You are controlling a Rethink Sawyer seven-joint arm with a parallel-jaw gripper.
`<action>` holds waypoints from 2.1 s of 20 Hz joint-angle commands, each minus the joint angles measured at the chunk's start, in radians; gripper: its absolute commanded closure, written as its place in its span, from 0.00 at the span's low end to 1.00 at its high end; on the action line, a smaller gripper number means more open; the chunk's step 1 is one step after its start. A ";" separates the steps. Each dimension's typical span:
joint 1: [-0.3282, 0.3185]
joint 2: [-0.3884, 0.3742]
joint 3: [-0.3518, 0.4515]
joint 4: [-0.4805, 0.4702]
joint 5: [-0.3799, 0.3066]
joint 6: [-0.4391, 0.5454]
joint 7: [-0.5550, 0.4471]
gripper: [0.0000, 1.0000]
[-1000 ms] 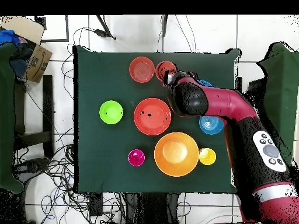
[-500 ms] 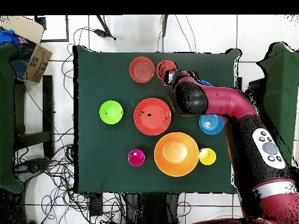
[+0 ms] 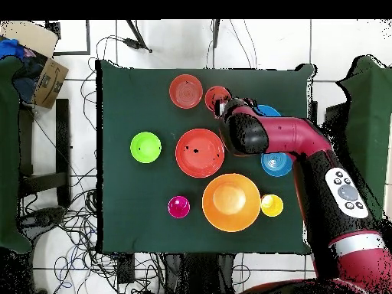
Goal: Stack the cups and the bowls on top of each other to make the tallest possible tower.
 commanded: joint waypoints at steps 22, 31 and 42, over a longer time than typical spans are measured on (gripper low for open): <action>-0.048 0.087 0.049 -0.040 -0.162 -0.087 -0.083 1.00; -0.044 0.135 0.068 -0.057 -0.177 -0.115 -0.056 1.00; -0.031 0.158 0.062 -0.054 -0.168 -0.133 -0.032 1.00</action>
